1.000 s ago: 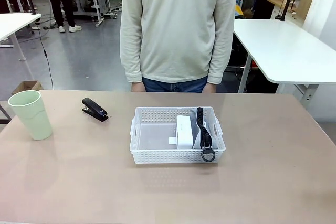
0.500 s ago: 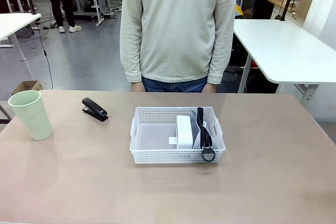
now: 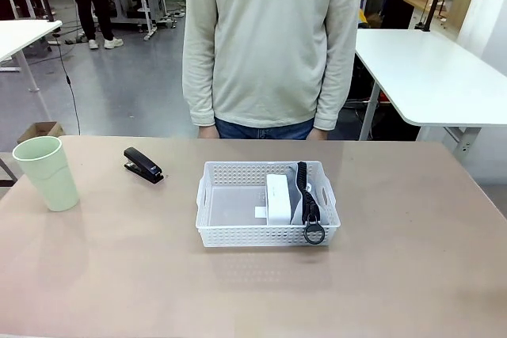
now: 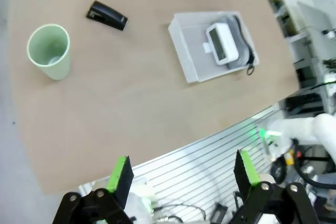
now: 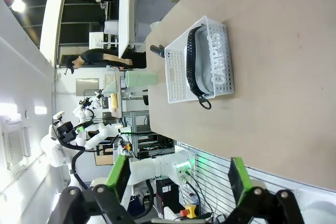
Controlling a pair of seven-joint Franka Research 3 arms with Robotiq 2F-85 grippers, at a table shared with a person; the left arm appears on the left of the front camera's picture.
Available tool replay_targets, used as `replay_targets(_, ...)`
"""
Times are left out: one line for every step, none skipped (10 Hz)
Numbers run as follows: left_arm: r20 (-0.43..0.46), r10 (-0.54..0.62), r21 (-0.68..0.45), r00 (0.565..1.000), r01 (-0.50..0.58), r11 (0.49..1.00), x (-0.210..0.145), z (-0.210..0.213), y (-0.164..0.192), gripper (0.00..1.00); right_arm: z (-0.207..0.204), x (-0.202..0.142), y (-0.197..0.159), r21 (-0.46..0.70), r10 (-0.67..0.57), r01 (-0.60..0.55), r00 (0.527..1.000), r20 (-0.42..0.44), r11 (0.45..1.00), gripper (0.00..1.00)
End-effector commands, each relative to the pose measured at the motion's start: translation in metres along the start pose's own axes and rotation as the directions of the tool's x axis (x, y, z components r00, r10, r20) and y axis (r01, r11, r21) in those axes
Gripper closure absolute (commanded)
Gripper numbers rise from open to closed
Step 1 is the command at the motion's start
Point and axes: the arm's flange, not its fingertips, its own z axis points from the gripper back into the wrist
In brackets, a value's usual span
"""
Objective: Efficiently arrange items inside the basket to fit them all.
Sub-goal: Pick up the Stapler and place it inside the Organizing basket.
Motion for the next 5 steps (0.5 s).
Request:
replay_targets(-0.164,0.032,0.2,0.986,0.002,0.98,0.045,-0.053,-0.039,0.0,0.0,0.0,-0.002,-0.004,0.027,-0.027,1.0,-0.003,1.0,0.0)
replay_targets(-0.216,0.084,0.257,0.973,-0.026,0.966,0.069,-0.094,-0.039,0.0,0.0,0.0,-0.002,-0.004,0.027,-0.027,1.0,-0.003,1.0,0.0)
replay_targets(-0.196,0.188,0.373,0.962,-0.104,0.922,0.086,-0.134,-0.034,0.0,0.0,0.0,-0.002,-0.004,0.027,-0.027,1.0,-0.003,1.0,0.0)
replay_targets(-0.146,0.229,0.457,0.963,-0.14,0.879,0.095,-0.171,-0.027,0.0,0.0,0.0,-0.002,-0.004,0.027,-0.027,1.0,-0.003,1.0,0.0)
replay_targets(-0.097,0.2,0.43,0.975,-0.14,0.892,0.096,-0.196,-0.019,0.0,0.0,0.0,-0.002,-0.004,0.027,-0.027,1.0,-0.003,1.0,0.0)
